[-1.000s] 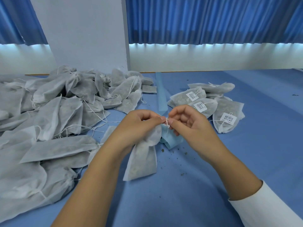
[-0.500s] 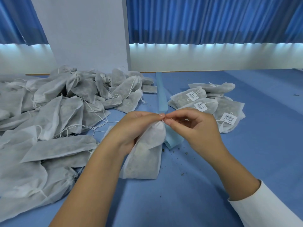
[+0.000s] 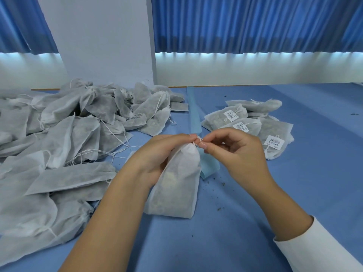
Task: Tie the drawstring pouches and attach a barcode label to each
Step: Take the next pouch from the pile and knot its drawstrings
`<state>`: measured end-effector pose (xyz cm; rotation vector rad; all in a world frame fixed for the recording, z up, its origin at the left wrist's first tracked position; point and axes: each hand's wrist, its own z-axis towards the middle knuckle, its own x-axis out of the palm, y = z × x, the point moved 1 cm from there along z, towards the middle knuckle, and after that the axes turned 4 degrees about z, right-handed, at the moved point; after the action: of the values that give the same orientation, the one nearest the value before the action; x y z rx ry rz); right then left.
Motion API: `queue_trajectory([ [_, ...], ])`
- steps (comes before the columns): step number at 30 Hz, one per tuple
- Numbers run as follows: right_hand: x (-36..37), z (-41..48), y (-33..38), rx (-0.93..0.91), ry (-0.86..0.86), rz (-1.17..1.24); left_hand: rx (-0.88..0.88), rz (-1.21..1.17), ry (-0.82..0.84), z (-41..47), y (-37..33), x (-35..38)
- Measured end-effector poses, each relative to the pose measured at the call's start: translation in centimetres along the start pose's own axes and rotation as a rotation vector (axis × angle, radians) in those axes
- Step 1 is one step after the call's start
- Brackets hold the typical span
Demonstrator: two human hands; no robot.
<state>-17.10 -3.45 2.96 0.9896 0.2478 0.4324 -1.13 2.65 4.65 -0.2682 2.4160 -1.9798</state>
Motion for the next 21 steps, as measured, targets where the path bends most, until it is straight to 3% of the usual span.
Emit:
queue_trajectory([
  [9,-0.04,-0.16,-0.47,-0.133,-0.028,-0.215,0.038,-0.027,-0.011,0.09,0.06,0.28],
  [16,-0.09,-0.11,-0.68,-0.088,-0.026,-0.24,0.102,0.044,-0.043,-0.03,0.02,0.37],
  [21,-0.13,0.07,-0.4,0.019,-0.087,-0.119,0.146,-0.005,-0.023,-0.19,-0.15,0.6],
])
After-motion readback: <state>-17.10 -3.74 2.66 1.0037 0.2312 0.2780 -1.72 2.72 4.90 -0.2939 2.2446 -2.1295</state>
